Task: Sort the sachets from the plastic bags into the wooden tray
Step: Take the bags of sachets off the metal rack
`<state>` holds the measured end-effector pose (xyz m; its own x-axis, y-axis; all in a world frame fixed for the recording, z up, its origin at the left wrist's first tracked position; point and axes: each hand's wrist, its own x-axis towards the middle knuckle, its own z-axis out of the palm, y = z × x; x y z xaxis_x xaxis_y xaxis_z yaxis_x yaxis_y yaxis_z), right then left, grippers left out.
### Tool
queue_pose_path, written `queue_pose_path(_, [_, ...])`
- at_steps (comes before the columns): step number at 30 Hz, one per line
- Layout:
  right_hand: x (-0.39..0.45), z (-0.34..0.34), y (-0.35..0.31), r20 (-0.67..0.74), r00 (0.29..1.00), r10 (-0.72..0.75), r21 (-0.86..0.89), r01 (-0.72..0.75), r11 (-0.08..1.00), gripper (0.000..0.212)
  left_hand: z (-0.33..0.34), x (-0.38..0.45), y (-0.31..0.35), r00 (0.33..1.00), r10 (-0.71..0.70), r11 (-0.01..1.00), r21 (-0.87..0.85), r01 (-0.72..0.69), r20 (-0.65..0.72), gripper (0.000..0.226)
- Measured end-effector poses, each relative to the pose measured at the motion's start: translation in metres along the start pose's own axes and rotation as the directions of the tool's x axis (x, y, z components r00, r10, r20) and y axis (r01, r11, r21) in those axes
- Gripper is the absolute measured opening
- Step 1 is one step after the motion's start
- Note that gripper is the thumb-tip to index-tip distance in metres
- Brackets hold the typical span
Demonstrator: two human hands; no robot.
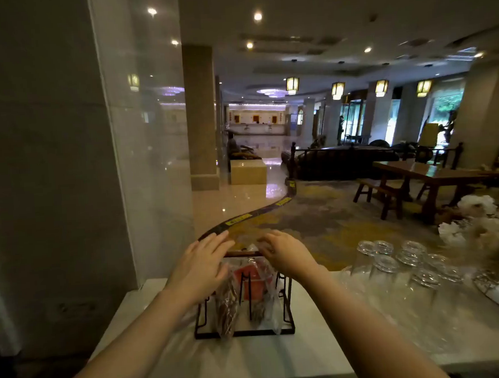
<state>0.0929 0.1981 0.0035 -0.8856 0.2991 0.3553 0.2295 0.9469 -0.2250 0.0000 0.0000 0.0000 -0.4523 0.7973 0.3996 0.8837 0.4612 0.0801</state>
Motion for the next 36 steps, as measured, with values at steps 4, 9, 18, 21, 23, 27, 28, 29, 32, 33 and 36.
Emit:
queue_pose_path(4, [-0.006, 0.019, 0.007, 0.071, 0.997, -0.009, -0.069, 0.014, 0.998, 0.039, 0.022, 0.002, -0.001, 0.997, 0.005, 1.000, 0.011, -0.006, 0.076, 0.053])
queue_pose_path(9, [-0.008, 0.029, 0.009, -0.066, 0.993, -0.102, -0.110, 0.094, 0.989, 0.038, 0.042, 0.004, -0.003, 0.999, -0.014, 1.000, 0.025, 0.012, 0.050, 0.056])
queue_pose_path(18, [0.056, 0.024, 0.011, 0.221, 0.948, 0.227, 0.039, -0.241, 0.970, 0.037, 0.036, 0.019, -0.007, 0.989, -0.023, 0.989, -0.140, 0.044, 0.147, 0.055])
queue_pose_path(21, [0.073, 0.023, 0.002, 0.395, 0.880, 0.265, -0.045, -0.269, 0.962, 0.050, 0.035, 0.020, -0.010, 0.987, -0.018, 0.986, -0.161, 0.044, 0.160, 0.054])
queue_pose_path(23, [0.079, 0.023, -0.002, 0.452, 0.849, 0.273, -0.087, -0.263, 0.961, 0.056, 0.036, 0.020, -0.011, 0.990, -0.020, 0.981, -0.188, 0.047, 0.140, 0.053])
queue_pose_path(27, [0.081, 0.028, -0.001, 0.415, 0.863, 0.290, -0.070, -0.288, 0.955, 0.049, 0.044, 0.021, -0.011, 0.995, -0.039, 0.982, -0.181, 0.056, 0.095, 0.055])
queue_pose_path(28, [0.081, 0.031, 0.000, 0.389, 0.869, 0.306, -0.052, -0.311, 0.949, 0.044, 0.045, 0.020, -0.010, 0.995, -0.046, 0.982, -0.178, 0.061, 0.086, 0.056])
queue_pose_path(29, [0.079, 0.033, 0.001, 0.360, 0.878, 0.316, -0.020, -0.332, 0.943, 0.039, 0.045, 0.020, -0.008, 0.995, -0.053, 0.981, -0.180, 0.067, 0.081, 0.058])
queue_pose_path(32, [0.074, 0.034, 0.004, 0.243, 0.908, 0.341, 0.165, -0.385, 0.908, 0.031, 0.044, 0.016, -0.003, 0.996, -0.072, 0.983, -0.166, 0.081, 0.059, 0.072])
queue_pose_path(33, [0.072, 0.031, 0.004, 0.194, 0.917, 0.349, 0.240, -0.389, 0.889, 0.030, 0.044, 0.014, -0.002, 0.996, -0.077, 0.985, -0.155, 0.082, 0.043, 0.077])
queue_pose_path(36, [0.070, 0.018, 0.001, 0.079, 0.935, 0.345, 0.348, -0.350, 0.870, 0.029, 0.045, 0.011, 0.001, 0.995, -0.100, 0.984, -0.148, 0.102, 0.024, 0.087])
